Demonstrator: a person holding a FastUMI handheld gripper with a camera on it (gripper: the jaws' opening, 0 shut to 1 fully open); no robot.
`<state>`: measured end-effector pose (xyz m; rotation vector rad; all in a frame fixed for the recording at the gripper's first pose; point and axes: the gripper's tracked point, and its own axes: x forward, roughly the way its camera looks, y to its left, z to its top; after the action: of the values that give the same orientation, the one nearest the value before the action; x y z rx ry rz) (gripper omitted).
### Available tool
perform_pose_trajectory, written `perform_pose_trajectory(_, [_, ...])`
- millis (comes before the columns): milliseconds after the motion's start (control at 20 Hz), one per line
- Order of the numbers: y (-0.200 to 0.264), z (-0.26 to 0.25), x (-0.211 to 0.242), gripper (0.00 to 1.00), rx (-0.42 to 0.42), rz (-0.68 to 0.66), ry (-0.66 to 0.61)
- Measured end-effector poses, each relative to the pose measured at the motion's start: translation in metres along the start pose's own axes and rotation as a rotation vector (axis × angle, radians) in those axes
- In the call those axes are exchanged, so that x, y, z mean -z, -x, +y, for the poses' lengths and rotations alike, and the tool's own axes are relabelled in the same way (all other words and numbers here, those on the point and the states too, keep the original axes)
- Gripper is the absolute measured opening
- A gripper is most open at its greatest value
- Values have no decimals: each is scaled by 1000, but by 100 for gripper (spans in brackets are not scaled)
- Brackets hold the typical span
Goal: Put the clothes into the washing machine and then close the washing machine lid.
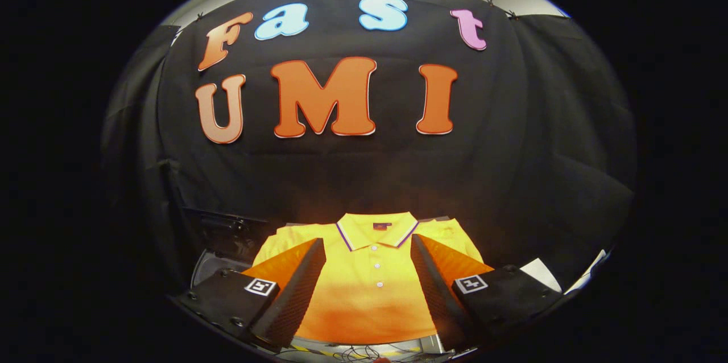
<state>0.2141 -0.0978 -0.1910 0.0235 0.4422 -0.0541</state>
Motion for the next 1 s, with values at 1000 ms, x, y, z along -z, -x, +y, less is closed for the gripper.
perform_pose_trajectory(1000, [-111, -18, 100, 99, 13, 505, -19])
